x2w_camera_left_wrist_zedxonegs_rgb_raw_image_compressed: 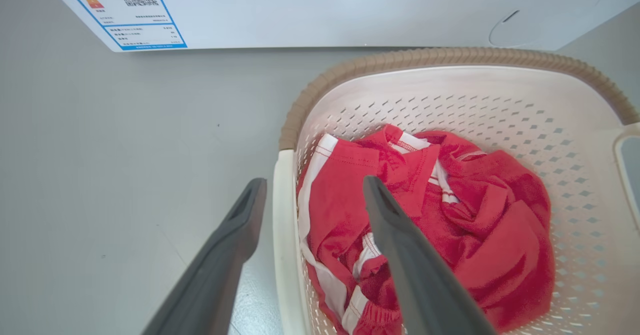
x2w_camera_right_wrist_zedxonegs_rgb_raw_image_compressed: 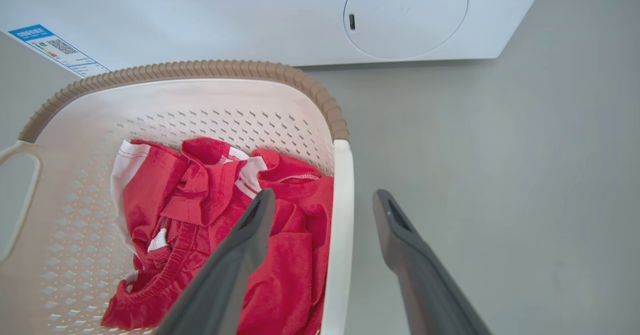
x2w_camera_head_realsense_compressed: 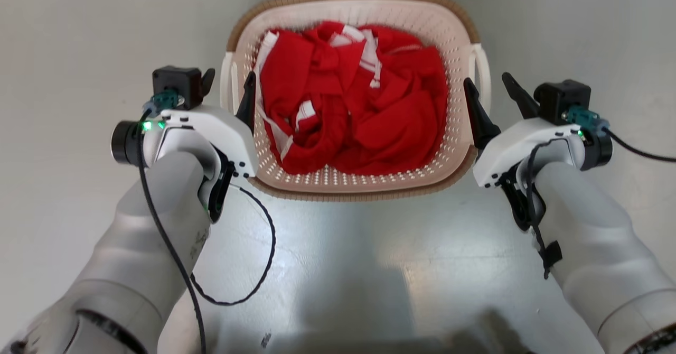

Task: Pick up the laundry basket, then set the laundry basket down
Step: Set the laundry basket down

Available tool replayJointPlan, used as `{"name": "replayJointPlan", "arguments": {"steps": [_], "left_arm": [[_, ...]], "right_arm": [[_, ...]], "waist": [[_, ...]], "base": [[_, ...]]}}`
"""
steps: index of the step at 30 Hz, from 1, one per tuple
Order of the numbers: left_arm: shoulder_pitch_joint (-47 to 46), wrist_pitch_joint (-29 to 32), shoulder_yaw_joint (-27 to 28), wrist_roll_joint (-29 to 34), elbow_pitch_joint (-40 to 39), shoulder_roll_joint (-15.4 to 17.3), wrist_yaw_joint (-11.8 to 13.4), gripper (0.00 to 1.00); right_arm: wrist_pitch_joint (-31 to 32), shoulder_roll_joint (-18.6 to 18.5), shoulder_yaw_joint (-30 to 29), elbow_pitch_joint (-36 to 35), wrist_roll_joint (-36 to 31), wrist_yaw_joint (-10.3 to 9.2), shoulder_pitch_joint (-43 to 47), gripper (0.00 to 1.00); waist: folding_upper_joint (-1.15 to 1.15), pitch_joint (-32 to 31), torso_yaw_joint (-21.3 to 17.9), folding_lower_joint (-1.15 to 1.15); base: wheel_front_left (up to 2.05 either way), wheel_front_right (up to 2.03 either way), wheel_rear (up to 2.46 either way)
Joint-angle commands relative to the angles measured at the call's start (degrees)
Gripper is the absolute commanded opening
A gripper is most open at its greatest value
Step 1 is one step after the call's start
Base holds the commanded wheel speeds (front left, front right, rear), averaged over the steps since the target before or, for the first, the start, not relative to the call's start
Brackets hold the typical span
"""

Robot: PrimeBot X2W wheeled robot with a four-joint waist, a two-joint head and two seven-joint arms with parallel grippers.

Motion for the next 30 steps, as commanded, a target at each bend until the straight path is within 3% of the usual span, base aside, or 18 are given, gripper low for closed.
{"name": "replayJointPlan", "arguments": {"steps": [1, 19, 30], "left_arm": [[2.43, -0.51, 2.47, 0.97, -2.02, 2.15, 1.23, 1.0], [22.73, -0.51, 21.75, 12.43, -19.35, 2.94, 3.79, 1.0], [36.35, -0.51, 33.87, 18.97, -26.87, 2.19, 2.33, 1.0]], "right_arm": [[-0.72, 0.84, -1.18, -2.0, -2.05, -0.23, 4.32, 1.0], [-0.72, 0.84, -19.59, -22.58, -19.51, -0.23, 24.37, 1.0], [-0.72, 0.84, -23.28, -31.86, -22.74, -0.23, 36.44, 1.0]], "waist": [[0.0, -2.45, -0.06, 0.0], [0.0, -20.54, 1.04, 0.0], [0.0, -31.45, 0.85, 0.0]], "base": [[0.0, 0.0, 0.0], [0.0, 0.0, 0.0], [0.0, 0.0, 0.0]]}}
